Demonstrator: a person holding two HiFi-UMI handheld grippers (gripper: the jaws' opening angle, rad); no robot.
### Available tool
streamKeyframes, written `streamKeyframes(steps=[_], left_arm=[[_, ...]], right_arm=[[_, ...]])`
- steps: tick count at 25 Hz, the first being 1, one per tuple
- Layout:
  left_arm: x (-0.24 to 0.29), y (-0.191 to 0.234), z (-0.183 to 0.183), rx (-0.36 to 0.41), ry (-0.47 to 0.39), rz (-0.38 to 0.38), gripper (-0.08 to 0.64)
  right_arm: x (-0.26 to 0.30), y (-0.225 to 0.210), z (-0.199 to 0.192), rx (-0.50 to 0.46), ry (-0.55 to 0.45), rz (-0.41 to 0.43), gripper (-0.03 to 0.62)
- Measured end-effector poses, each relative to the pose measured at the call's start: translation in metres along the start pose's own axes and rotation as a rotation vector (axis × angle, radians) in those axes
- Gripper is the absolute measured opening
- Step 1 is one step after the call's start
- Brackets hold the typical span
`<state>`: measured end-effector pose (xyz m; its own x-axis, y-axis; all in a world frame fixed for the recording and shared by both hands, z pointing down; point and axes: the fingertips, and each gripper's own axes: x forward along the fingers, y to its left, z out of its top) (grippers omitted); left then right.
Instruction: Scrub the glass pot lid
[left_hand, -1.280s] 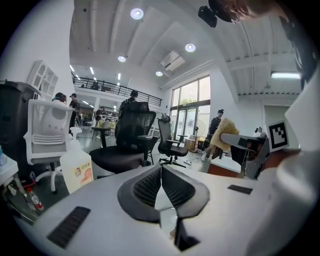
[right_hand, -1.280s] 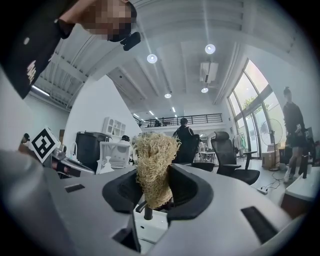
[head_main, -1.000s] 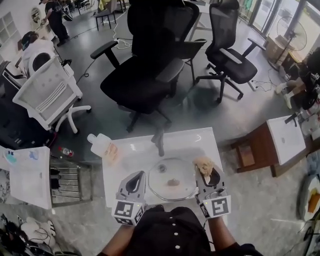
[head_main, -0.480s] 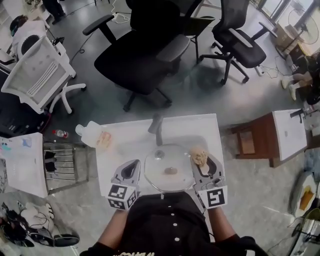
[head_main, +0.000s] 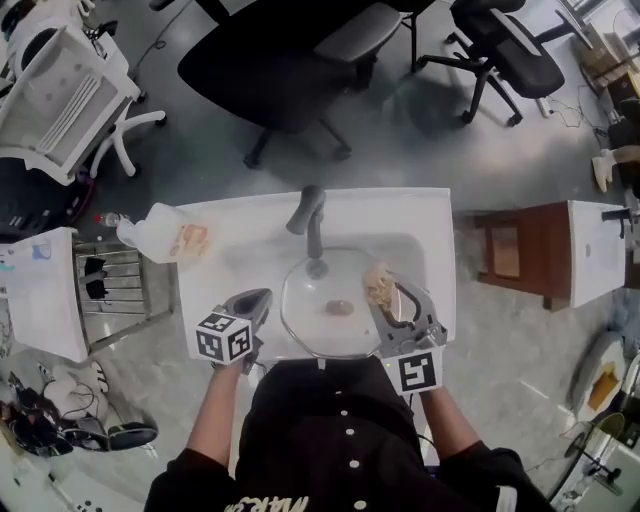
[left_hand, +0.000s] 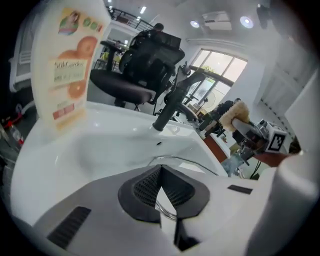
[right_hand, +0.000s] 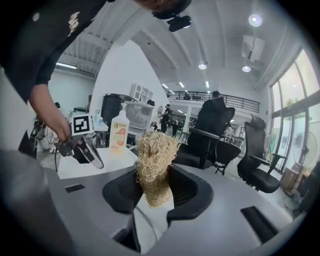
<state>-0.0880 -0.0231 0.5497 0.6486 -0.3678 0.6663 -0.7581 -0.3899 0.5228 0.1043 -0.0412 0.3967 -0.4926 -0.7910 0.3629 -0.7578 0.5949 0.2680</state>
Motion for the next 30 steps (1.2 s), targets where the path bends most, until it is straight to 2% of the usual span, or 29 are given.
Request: streamKeyframes(steps=[3,7,10,12,15,19,21,24,30], left_arm=[[0.008,0.016,-0.015,-0.146,0.044,-0.034,0.026],[0.021,0.030,-0.028,-0.217,0.141,-0.070,0.031],[0.031,0.031,-0.034,-0.315,0.178,-0.130,0.122],[0.038,0.031,-0.042,-0.369,0.212,-0.158,0.132],[0.048,0.032,-0.058,-0.417,0.295,-0.167,0.198],[0.060,0.022,-0.071,-0.492,0.370,-0.233,0.214],[0.064,0.017,-0.074,-0.507,0.404,-0.257,0.207],[0.068,0.014,-0.080,-0.504,0.459,-0.268,0.138],[0.070,0.016,-0.081,-0.495,0.480,-0.251,0.132]], right_arm=[[0.013,0.013,-0.012,-0.044,0.021,0.049,0.143],[0.035,0.022,-0.030,-0.087,0.043,0.094,0.143],[0.050,0.033,-0.047,-0.107,0.058,0.141,0.144],[0.058,0.044,-0.058,-0.132,0.069,0.180,0.144],[0.070,0.064,-0.075,-0.200,0.081,0.243,0.144],[0.084,0.080,-0.097,-0.275,0.101,0.298,0.143],[0.092,0.086,-0.109,-0.329,0.118,0.320,0.144],[0.107,0.099,-0.125,-0.421,0.145,0.362,0.143],[0.139,0.120,-0.156,-0.649,0.176,0.436,0.143]])
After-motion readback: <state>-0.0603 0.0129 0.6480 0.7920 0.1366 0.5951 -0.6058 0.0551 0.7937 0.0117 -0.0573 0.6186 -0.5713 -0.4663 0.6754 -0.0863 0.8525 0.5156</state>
